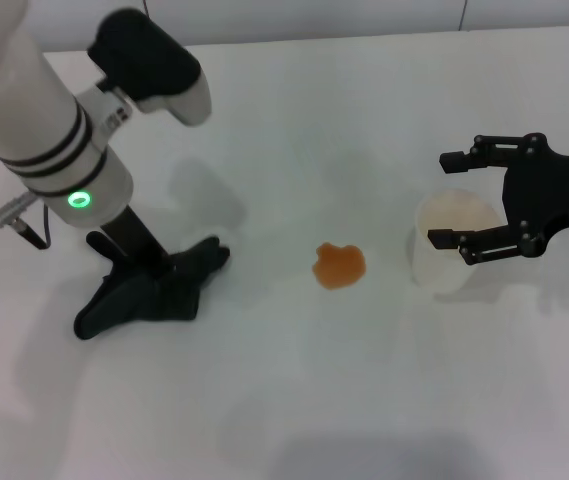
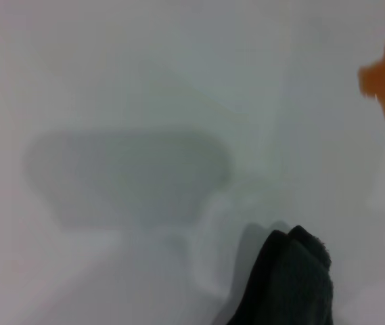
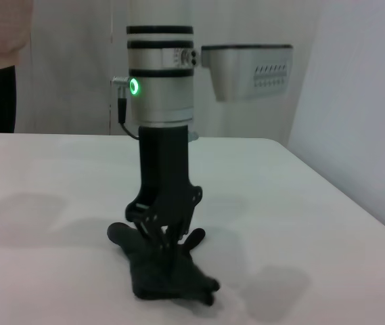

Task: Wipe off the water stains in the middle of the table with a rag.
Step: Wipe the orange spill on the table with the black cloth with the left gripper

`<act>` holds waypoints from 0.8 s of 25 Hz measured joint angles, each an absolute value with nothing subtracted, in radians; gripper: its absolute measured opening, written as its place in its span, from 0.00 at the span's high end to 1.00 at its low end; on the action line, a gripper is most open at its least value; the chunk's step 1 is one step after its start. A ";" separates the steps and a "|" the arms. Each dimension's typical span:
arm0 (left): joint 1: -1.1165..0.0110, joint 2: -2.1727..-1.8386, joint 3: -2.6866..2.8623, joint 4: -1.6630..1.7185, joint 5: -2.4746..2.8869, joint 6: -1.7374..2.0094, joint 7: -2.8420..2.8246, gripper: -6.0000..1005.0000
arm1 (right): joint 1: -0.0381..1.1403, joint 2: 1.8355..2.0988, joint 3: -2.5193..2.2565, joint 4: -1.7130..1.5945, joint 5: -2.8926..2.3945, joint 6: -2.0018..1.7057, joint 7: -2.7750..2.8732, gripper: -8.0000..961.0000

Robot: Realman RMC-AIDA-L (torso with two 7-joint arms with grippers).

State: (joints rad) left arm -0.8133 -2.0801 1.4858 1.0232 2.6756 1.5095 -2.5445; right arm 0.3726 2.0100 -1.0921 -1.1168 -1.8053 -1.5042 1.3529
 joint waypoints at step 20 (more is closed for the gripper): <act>-0.822 -2.088 1.502 0.967 2.439 1.155 -2.550 0.92 | 0.373 2.010 -1.097 -1.119 -1.804 -1.501 1.351 0.12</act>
State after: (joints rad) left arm -0.8225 -2.0875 1.5024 0.9669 2.4392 1.1547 -2.5502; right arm 0.3734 2.0104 -1.0971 -1.1192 -1.8037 -1.5013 1.3515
